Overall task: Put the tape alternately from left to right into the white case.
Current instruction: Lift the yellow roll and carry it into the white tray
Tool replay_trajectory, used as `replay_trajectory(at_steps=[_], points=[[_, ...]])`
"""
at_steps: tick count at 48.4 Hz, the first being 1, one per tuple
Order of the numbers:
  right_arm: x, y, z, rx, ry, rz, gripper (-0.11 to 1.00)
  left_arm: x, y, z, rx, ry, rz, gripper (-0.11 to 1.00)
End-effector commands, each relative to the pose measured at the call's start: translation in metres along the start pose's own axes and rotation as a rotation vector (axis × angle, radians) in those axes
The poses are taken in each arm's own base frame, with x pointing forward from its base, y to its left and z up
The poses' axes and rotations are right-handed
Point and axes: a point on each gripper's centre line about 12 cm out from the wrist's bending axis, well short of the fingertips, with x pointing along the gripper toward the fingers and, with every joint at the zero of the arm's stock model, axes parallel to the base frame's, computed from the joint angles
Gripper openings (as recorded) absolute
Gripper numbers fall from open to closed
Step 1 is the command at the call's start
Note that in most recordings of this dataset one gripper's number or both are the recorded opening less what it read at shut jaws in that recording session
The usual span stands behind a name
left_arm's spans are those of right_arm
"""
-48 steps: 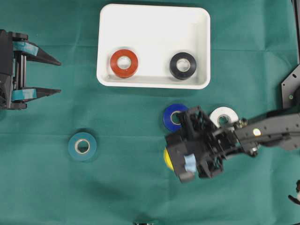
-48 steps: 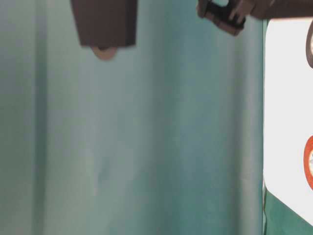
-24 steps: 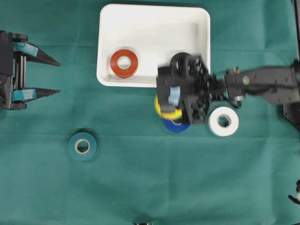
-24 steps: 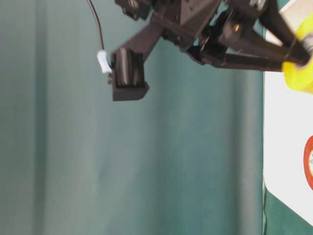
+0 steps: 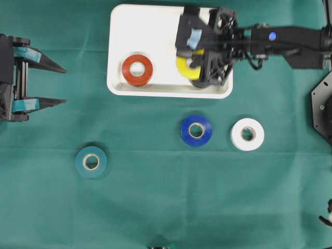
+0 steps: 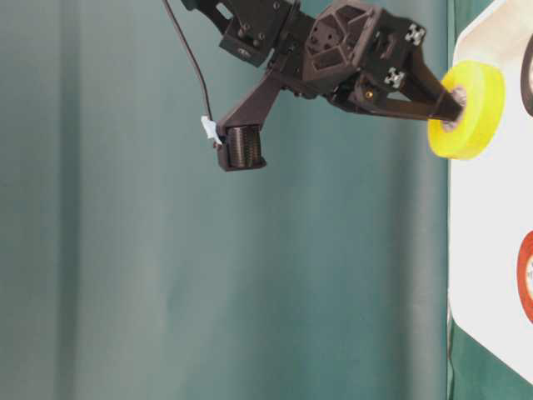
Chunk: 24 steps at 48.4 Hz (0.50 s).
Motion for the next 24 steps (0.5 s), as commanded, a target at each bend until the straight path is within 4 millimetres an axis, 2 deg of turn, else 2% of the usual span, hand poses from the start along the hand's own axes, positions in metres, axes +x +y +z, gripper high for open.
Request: replay_trajectory(at_steps=[1, 12, 24], points=[[-0.011, -0.021, 0.011, 0.037, -0.051, -0.031, 0.00, 0.000, 0.000, 0.005, 0.002, -0.019, -0.001, 0.80], [-0.004, -0.051, 0.003, 0.095, -0.047, -0.072, 0.00, 0.000, 0.000, 0.006, 0.000, -0.020, -0.001, 0.80], [0.004, -0.054, -0.005, 0.102, -0.032, -0.072, 0.00, 0.000, 0.000, 0.006, 0.000, -0.022, -0.001, 0.80]])
